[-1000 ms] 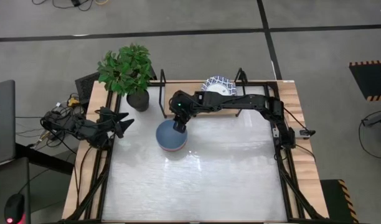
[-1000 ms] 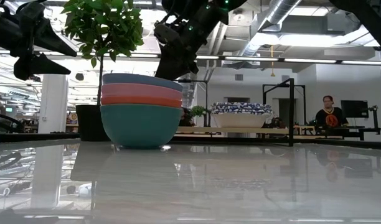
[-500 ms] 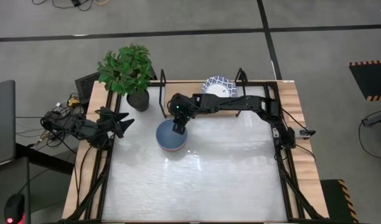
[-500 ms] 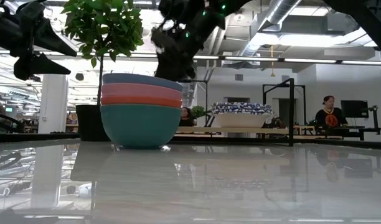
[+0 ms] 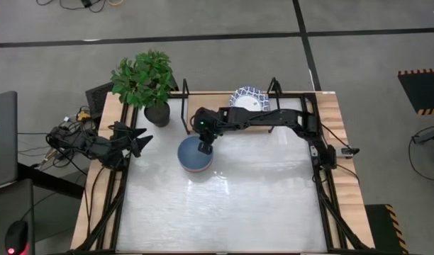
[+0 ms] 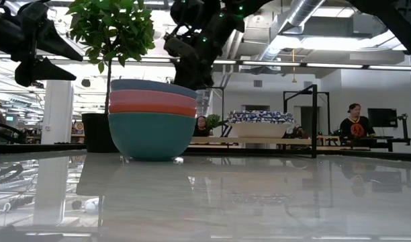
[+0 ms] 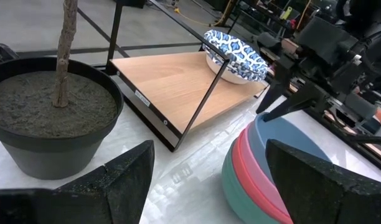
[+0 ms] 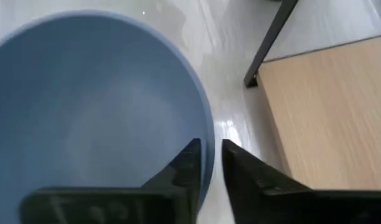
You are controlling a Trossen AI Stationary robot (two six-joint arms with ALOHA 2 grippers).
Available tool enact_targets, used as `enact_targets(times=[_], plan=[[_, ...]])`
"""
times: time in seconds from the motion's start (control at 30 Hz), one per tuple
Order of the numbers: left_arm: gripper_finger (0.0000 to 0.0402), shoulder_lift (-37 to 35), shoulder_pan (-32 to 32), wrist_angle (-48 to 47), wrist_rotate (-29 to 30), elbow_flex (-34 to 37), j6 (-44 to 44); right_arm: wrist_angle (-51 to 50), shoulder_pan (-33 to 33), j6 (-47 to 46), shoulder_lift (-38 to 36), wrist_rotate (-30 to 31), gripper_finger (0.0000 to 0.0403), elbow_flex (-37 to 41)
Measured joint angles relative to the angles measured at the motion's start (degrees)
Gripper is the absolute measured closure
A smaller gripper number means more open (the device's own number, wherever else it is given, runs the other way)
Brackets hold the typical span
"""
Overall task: Place and stack bowls onto a shelf
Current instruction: Put the blue bowl on the shelf
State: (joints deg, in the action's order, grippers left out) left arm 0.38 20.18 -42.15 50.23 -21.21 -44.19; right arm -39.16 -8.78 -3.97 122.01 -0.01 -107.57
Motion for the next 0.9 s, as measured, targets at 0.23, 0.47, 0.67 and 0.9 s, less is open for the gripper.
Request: enact_targets(times=[0.23, 0.47, 0.67, 0.9], plan=[[0.0109, 0.0, -0.01, 0.0, -0.02, 0.0, -0.01, -0.81, -0.38, -0.26, 0.96, -0.31, 0.0373, -0.06], [0.0109, 0.0, -0.02, -0.02, 0.03, 0.0, -0.01, -2.49, -0.66, 0.17, -0.4, -0.39, 0.0373, -0.72], [0.0109, 0.0, -0.02, 0.0, 0.03, 0.0, -0.01, -5.65, -1.41, 0.11, -0.9, -1.33, 0.0373, -6.01], [0.0109, 0.0, -0.01, 0.0, -0.03, 0.0, 0.16, -9.16, -3.62, -0.85, -0.98, -4.68, 0.0373, -12.53]])
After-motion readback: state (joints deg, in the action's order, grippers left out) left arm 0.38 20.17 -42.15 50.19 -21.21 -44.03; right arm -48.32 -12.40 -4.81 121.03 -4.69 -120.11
